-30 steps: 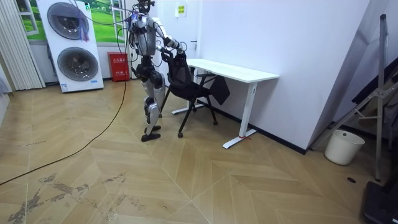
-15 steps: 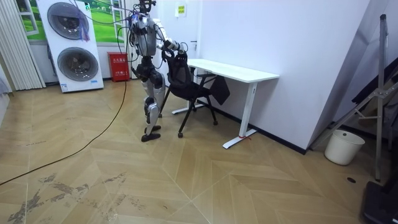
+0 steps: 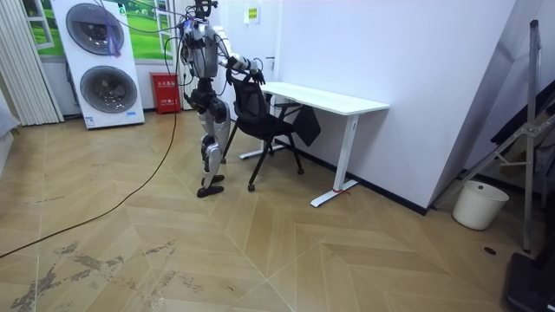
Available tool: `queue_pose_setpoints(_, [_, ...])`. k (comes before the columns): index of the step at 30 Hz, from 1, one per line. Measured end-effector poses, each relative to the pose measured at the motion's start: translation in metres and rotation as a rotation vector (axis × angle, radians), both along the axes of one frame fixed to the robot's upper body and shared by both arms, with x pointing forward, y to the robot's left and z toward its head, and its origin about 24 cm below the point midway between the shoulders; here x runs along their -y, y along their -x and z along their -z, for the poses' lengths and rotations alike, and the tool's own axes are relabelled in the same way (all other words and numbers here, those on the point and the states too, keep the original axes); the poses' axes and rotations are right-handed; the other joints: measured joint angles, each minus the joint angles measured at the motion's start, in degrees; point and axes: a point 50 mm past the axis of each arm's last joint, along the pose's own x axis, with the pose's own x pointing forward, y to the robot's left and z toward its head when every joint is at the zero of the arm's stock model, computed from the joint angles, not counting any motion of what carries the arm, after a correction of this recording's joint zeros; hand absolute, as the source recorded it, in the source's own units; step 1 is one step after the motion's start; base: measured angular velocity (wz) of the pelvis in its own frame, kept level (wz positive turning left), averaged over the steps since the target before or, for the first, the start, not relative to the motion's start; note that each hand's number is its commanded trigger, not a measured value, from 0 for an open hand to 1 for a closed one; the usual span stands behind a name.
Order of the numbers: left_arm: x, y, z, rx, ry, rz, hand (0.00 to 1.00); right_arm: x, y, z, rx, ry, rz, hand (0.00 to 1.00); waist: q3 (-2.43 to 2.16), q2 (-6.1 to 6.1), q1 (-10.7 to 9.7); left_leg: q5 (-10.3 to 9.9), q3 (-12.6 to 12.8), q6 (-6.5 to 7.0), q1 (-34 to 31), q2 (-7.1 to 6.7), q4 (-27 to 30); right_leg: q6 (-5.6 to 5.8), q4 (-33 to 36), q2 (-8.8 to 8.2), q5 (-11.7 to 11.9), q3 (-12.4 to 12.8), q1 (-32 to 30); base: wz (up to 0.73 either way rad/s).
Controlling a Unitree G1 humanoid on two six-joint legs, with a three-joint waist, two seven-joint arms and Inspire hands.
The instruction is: Push chair
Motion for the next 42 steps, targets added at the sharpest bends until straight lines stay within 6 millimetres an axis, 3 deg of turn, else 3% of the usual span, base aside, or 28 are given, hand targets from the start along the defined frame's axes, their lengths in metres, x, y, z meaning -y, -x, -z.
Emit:
queue_pose_setpoints(6, [-0.002, -0.001, -0.003, 0.01, 0.002, -0.011, 0.0, 0.0, -0.001, -0.002, -0.009, -0.045, 0.018, 0.0, 0.03, -0.05, -0.01, -0.12, 0.07, 0.25, 0.05, -0.22, -0.01, 0.34, -0.1, -0.11, 0.19, 0.29, 0.17, -0.01])
queue_pose_setpoints(14, [-0.014, -0.004, -0.023, 0.083, 0.024, -0.017, 0.0, 0.014, -0.007, -0.028, 0.051, -0.144, 0.05, 0.0, 0.12, -0.09, 1.29, -0.45, 1.19, 0.72, 0.34, -0.03, 0.05, 0.7, -0.08, -0.17, 0.41, 1.27, 0.3, -0.05])
queue_pose_setpoints(17, [-0.038, -0.006, -0.065, 0.28, 0.065, -0.042, 0.0, 0.028, -0.01, -0.071, 0.291, -0.219, 0.082, 0.0, 0.31, 0.25, 1.27, -0.51, 1.18, 0.83, 0.34, -0.01, 0.04, 0.77, -0.09, 0.02, 0.61, 2.61, 0.16, 0.0])
queue_pose_setpoints(19, [-0.062, 0.002, -0.121, 0.612, 0.163, -0.124, 0.0, 0.059, -0.005, -0.123, 0.617, -0.32, 0.182, 0.0, 0.36, 0.57, 1.44, -0.66, 1.21, 1.06, 0.73, -0.01, -0.17, 1.11, -0.23, -0.07, 0.93, 2.7, 0.5, -0.02])
queue_pose_setpoints(21, [-0.084, 0.013, -0.153, 0.848, 0.219, -0.201, 0.0, 0.083, 0.003, -0.155, 0.845, -0.367, 0.267, 0.0, 0.39, 1.15, 1.4, -0.98, 1.23, 1.32, 1.78, -0.01, -0.56, 1.5, -0.67, -0.07, 1.25, 3.42, 1.25, -0.07])
queue_pose_setpoints(22, [-0.098, 0.023, -0.169, 0.979, 0.26, -0.248, 0.0, 0.097, 0.012, -0.172, 0.98, -0.401, 0.314, 0.0, 0.09, 1.49, 1.12, -1.45, 1.23, 1.32, 1.91, -0.12, -0.82, 1.52, -0.67, -0.14, 1.25, 3.85, 1.27, -0.08])
queue_pose_setpoints(26, [-0.145, 0.06, -0.197, 1.295, 0.256, -0.387, 0.0, 0.133, 0.046, -0.21, 1.317, -0.461, 0.417, 0.0, -0.2, 1.9, -0.33, -1.61, 1.46, 1.64, 2.39, -0.31, -1.04, 1.86, -0.44, 0.0, 1.05, 4.28, 1.36, -0.03])
queue_pose_setpoints(30, [-0.199, 0.106, -0.188, 1.506, 0.216, -0.628, 0.0, 0.165, 0.082, -0.23, 1.659, -0.518, 0.527, 0.0, -0.29, 2.05, -1.94, -2.66, 2.55, 1.75, 3.37, -0.03, -0.15, 2.55, 0.2, -0.02, 0.64, 4.88, 2.23, -0.09])
queue_pose_setpoints(35, [-0.256, 0.149, -0.165, 1.678, 0.328, -0.96, 0.0, 0.211, 0.129, -0.238, 1.997, -0.659, 0.719, 0.0, -0.8, 2.47, -2.46, -4.16, 2.86, 1.85, 2.3, 0.17, 1.17, 3.04, 0.68, 0.19, 0.29, 4.96, 1.47, -0.08])
queue_pose_setpoints(37, [-0.27, 0.163, -0.158, 1.76, 0.388, -1.074, 0.0, 0.227, 0.15, -0.232, 2.115, -0.726, 0.824, 0.0, -0.98, 2.36, -2.8, -4.22, 2.77, 1.93, 2.31, 0.38, 1.43, 3.17, 2.26, 0.28, 0.21, 4.75, 0.79, 0.0])
queue_pose_setpoints(39, [-0.283, 0.184, -0.137, 1.826, 0.47, -1.243, 0.0, 0.239, 0.174, -0.223, 2.252, -0.773, 0.927, 0.0, -1.61, 2.98, -3.06, -4.87, 2.81, 2.1, 2.45, 0.7, 1.91, 3.44, 4.33, 0.51, 0.04, 5.72, 0.02, 0.0])
queue_pose_setpoints(40, [-0.287, 0.193, -0.123, 1.834, 0.502, -1.331, 0.0, 0.243, 0.184, -0.218, 2.308, -0.793, 0.967, 0.0, -1.37, 3.19, -3.3, -5.0, 2.58, 2.05, 2.56, 0.72, 1.93, 3.67, 5.64, 0.51, -0.13, 5.77, -0.65, 0.0])
queue_pose_setpoints(42, [-0.291, 0.202, -0.099, 1.821, 0.557, -1.464, 0.0, 0.249, 0.193, -0.2, 2.343, -0.826, 1.069, 0.0, -1.36, 3.34, -3.45, -5.03, 2.52, 1.98, 2.9, 0.72, 1.79, 4.17, 7.96, 0.47, -0.58, 7.05, -1.61, 0.02])
